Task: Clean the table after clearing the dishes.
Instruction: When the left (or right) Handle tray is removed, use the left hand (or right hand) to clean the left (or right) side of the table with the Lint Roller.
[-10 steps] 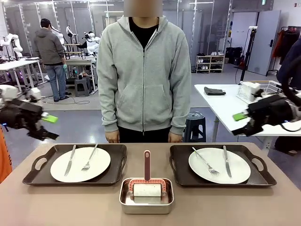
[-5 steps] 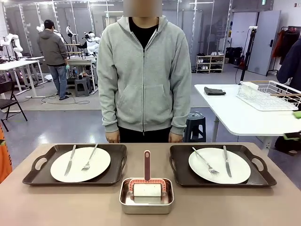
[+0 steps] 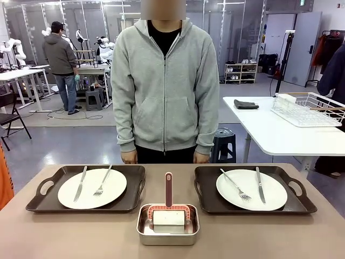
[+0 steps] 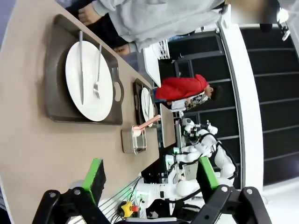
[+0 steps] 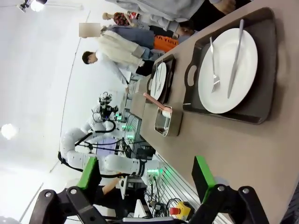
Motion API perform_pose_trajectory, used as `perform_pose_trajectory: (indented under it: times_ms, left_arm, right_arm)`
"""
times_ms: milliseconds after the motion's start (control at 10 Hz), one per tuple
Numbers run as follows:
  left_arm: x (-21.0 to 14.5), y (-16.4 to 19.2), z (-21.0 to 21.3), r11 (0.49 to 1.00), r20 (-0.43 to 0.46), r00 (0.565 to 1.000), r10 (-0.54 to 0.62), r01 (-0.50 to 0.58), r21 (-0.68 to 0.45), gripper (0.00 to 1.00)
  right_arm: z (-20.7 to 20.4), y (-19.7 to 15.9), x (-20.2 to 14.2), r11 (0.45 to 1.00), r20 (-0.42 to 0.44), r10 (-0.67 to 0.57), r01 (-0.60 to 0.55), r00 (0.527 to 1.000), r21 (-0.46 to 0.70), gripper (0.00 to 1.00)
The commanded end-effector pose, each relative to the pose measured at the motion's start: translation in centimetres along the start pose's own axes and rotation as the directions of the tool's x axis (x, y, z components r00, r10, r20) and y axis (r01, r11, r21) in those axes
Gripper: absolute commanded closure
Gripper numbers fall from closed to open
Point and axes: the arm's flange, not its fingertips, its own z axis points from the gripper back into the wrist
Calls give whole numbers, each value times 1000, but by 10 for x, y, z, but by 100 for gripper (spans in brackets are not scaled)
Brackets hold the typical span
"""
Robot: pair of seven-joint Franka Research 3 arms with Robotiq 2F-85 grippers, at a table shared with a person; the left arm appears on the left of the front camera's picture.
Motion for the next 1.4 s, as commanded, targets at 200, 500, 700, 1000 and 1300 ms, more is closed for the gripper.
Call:
perform_pose_trajectory:
  times_ms: [200,500,700,1000,1300]
  left_arm:
    - [4,-13,5,998,30,999,24,-26,55,0]
    - [0,-4,8,1000,23,1000,14,-14,19,0]
    - [0,-4,8,1000,23,1000,14,-14,19,0]
    - [0,-4,8,1000,23,1000,14,-14,19,0]
    - [0,-4,8,1000,23,1000,14,-14,19,0]
  right_arm:
    - [2,-1,-4,999,38,-29,29,999,-16,0]
    - [7,-3,-3,1000,20,-7,7,1000,-9,0]
    - [7,-3,-3,1000,20,-7,7,1000,-9,0]
    - [7,-3,-3,1000,20,-7,7,1000,-9,0]
    - [7,-3,-3,1000,20,-7,7,1000,-9,0]
